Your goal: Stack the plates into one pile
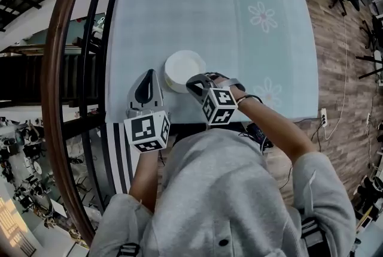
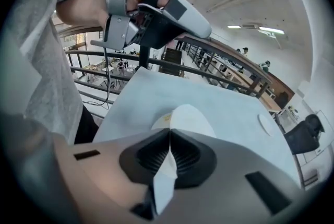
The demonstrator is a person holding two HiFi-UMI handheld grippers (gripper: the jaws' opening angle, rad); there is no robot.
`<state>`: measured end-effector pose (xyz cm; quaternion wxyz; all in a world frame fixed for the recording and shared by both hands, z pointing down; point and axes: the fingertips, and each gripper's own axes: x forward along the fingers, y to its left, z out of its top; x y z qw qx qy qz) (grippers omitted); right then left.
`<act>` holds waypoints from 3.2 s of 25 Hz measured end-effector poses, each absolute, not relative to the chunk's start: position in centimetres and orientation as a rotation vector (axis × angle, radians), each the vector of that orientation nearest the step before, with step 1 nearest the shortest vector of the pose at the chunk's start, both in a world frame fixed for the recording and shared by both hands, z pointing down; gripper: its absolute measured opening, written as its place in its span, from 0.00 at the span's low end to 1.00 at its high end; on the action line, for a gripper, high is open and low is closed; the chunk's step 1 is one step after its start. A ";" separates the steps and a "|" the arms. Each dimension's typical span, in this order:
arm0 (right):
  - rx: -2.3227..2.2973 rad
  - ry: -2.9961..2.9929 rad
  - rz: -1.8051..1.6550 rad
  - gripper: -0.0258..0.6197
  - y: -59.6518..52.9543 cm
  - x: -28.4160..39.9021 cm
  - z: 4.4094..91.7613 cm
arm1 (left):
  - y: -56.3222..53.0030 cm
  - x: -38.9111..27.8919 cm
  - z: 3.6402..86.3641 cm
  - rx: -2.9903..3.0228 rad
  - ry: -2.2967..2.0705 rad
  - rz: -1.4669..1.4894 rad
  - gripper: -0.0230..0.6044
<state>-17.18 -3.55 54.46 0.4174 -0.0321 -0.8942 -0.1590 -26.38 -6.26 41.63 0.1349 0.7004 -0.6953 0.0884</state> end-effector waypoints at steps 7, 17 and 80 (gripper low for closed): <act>-0.232 -2.195 -0.293 0.09 -1.1 -17.6 56.9 | -6.3 -27.1 42.3 2.002 -2.012 0.256 0.06; -0.334 -2.121 -0.196 0.09 -0.2 -17.0 59.0 | -6.5 -27.3 43.3 1.986 -1.998 0.279 0.06; 0.437 -2.054 -0.598 0.26 -49.0 -31.4 58.0 | -19.0 -39.6 57.4 1.922 -1.988 0.521 0.06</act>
